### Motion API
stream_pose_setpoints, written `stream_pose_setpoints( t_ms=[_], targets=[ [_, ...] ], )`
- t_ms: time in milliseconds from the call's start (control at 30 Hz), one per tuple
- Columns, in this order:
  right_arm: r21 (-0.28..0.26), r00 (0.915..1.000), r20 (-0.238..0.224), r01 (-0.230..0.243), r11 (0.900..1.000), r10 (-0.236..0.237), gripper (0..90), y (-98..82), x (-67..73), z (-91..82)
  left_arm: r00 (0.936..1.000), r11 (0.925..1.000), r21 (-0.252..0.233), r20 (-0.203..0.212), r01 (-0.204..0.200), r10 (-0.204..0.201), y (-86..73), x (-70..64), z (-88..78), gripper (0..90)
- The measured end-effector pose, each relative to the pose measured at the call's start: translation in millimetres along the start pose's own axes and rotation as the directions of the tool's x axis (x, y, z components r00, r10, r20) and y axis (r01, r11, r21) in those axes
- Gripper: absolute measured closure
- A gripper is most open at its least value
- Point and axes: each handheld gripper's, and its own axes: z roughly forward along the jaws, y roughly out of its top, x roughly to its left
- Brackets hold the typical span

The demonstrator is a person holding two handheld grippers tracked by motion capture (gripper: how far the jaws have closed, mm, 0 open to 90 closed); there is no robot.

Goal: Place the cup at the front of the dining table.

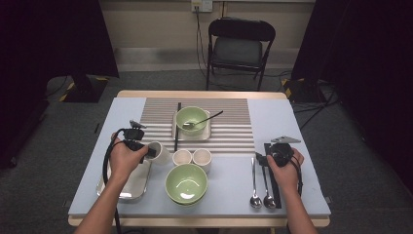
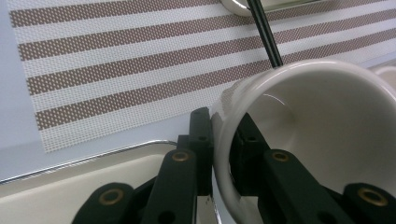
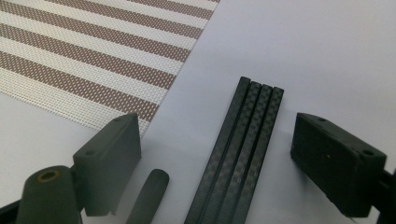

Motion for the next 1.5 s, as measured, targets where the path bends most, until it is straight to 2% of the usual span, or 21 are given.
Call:
stream_pose_setpoints(
  t_ms=[167, 300, 333, 367, 433, 733, 867, 1133, 1233, 1500],
  targets=[
    [0.000, 1.0000, 0.000, 0.000, 1.000, 0.000, 15.0, 0.0, 0.0, 0.0, 0.9999, 0.9997, -0.019, 0.006, 0.013, -0.013, 0.6, 2.5, -3.0, 80.8],
    [0.000, 1.0000, 0.000, 0.000, 1.000, 0.000, 15.0, 0.0, 0.0, 0.0, 0.9990, 0.9995, -0.018, 0.034, 0.028, -0.027, 1.9, 3.3, -6.4, 80.9],
    [0.000, 1.0000, 0.000, 0.000, 1.000, 0.000, 15.0, 0.0, 0.0, 0.0, 0.9988, 0.9995, -0.016, 0.040, 0.028, -0.027, 2.1, 3.3, -6.8, 80.9],
    [0.000, 1.0000, 0.000, 0.000, 1.000, 0.000, 15.0, 0.0, 0.0, 0.0, 0.9995, 0.9997, -0.015, 0.028, 0.018, -0.017, 2.7, 3.5, -7.8, 80.9],
    [0.000, 1.0000, 0.000, 0.000, 1.000, 0.000, 15.0, 0.0, 0.0, 0.0, 0.9993, 0.9995, -0.020, 0.028, 0.026, -0.025, 3.3, 3.2, -8.4, 80.9],
    [0.000, 1.0000, 0.000, 0.000, 1.000, 0.000, 15.0, 0.0, 0.0, 0.0, 0.9980, 0.9994, -0.025, 0.058, 0.026, -0.024, 6.0, 5.4, -13.0, 81.0],
    [0.000, 1.0000, 0.000, 0.000, 1.000, 0.000, 15.0, 0.0, 0.0, 0.0, 0.9964, 0.9987, -0.030, 0.075, 0.041, -0.038, 6.8, 5.7, -13.9, 81.1],
    [0.000, 1.0000, 0.000, 0.000, 1.000, 0.000, 15.0, 0.0, 0.0, 0.0, 0.9965, 0.9987, -0.033, 0.075, 0.038, -0.035, 10.5, 6.0, -16.0, 81.2],
    [0.000, 1.0000, 0.000, 0.000, 1.000, 0.000, 15.0, 0.0, -0.1, 0.0, 0.9949, 0.9983, -0.032, 0.090, 0.049, -0.046, 11.1, 7.8, -15.5, 81.2],
    [0.000, 1.0000, 0.000, 0.000, 1.000, 0.000, 15.0, 0.0, -0.1, 0.0, 0.9936, 0.9971, -0.036, 0.094, 0.067, -0.063, 12.2, 11.1, -14.9, 81.3]
  ],
)
